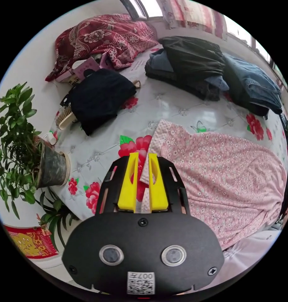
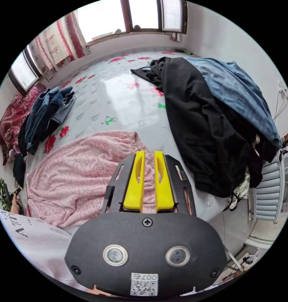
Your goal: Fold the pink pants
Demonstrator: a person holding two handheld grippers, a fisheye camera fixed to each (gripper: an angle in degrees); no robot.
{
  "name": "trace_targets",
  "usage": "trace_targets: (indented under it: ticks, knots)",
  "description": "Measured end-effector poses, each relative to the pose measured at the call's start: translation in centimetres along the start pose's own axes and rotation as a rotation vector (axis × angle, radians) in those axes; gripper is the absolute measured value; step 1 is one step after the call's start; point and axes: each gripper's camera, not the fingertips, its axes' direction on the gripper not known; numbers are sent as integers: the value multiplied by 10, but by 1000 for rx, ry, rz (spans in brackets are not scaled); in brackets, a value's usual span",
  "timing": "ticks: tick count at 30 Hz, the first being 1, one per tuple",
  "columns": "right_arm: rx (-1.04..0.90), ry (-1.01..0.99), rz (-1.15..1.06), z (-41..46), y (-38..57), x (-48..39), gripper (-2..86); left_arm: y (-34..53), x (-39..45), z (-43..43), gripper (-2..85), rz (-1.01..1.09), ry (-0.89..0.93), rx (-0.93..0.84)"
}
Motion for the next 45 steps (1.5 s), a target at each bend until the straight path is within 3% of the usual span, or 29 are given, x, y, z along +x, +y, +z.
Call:
trace_targets:
  ticks: [4,7,9,11,17,23,26,29,33,40,45]
  knots:
    - [-88,-68,-117,55,-41,-52,25,-32,11,24,68,42,174,-49]
    - [-188,-29,-171,99,-55,-82,18,-48,28,59,58,79,114,-171]
    - [-139,63,-229,104,-56,-94,11,-51,29,60,50,90,91,-127]
    - [-136,198,-228,114,-66,-96,3,-59,22,67,56,35,102,-159]
    - [-132,249,-124,127,-101,-90,0,-60,3,77,62,-81,242,-117]
    - [-95,297,-111,109,-93,-99,8,-31,4,65,59,-131,197,-83]
    - [7,182,-59,67,-64,-86,15,14,-3,37,51,-156,165,-15]
    - [1,22,22,35,-19,-57,28,83,-12,19,52,-184,184,-5]
    - [-37,-26,138,7,50,-14,42,171,-18,10,68,-157,195,-51]
    - [-59,-110,410,-15,161,59,67,255,9,10,116,121,119,-85]
    - [-85,-199,444,10,172,66,72,249,46,35,47,334,30,-16]
